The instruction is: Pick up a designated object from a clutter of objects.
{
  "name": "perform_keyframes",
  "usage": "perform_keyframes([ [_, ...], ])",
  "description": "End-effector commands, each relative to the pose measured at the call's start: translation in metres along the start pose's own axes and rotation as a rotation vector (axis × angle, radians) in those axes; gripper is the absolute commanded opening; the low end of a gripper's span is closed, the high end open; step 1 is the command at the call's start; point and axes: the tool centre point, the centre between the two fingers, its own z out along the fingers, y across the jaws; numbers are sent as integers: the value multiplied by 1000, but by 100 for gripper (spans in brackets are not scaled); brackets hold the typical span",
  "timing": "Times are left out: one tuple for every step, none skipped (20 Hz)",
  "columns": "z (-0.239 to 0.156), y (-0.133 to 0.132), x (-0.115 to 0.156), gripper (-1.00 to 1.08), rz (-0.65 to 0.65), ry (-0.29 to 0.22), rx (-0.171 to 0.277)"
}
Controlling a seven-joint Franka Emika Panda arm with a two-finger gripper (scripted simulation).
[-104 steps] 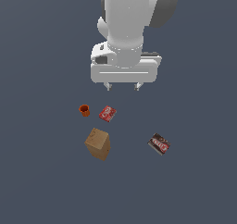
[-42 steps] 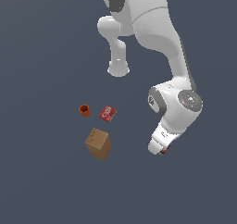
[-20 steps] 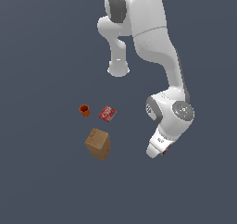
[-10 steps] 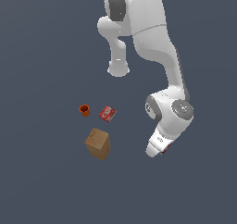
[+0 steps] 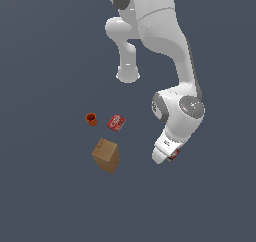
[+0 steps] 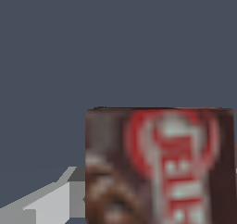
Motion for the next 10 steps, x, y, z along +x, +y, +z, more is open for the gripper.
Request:
perform_keyframes([
  [-16, 5, -11, -100, 1, 0, -1],
  [-24, 7, -17, -100, 1, 0, -1],
  [-31, 10, -22, -100, 1, 0, -1],
  [-39, 12, -28, -100, 1, 0, -1],
  [-48, 15, -34, -100, 1, 0, -1],
  [-56, 17, -40, -100, 1, 0, -1],
  [-65, 20, -46, -100, 1, 0, -1],
  [-74, 22, -53, -100, 1, 0, -1],
  [-82, 25, -59, -100, 1, 0, -1],
  [-91, 28, -65, -100, 1, 0, -1],
])
